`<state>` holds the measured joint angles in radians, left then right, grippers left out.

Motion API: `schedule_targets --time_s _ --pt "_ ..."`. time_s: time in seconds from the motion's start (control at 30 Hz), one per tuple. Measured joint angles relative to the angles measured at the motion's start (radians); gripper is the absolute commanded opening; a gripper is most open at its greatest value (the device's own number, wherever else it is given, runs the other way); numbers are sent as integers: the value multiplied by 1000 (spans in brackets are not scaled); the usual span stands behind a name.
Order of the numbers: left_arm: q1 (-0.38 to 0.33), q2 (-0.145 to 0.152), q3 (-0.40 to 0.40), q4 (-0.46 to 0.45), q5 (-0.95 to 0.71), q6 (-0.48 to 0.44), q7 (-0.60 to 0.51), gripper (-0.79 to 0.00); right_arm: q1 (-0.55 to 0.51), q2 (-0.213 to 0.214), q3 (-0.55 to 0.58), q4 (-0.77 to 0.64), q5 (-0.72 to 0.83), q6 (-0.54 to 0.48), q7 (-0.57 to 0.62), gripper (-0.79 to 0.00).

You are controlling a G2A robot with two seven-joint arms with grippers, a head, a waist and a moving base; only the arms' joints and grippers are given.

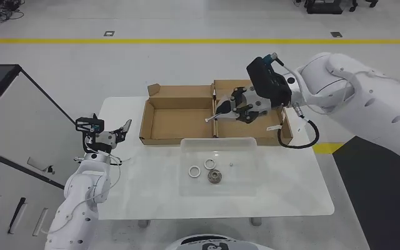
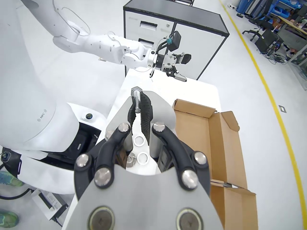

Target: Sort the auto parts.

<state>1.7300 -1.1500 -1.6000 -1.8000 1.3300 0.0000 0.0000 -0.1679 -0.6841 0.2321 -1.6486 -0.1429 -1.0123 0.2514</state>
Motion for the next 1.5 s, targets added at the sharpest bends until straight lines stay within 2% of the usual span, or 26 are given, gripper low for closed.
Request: schedule_targets --time_s 1.0,1.27,1.5 --pt "0 0 0 0 0 0 0 0 -5 0 5 -3 -1 7 -5 -785" --pt "0 0 0 0 0 0 0 0 -94 16 81 -53 19 -1 -124 -785" --pt "0 0 0 0 0 0 0 0 -206 52 148 -125 49 0 -243 -785"
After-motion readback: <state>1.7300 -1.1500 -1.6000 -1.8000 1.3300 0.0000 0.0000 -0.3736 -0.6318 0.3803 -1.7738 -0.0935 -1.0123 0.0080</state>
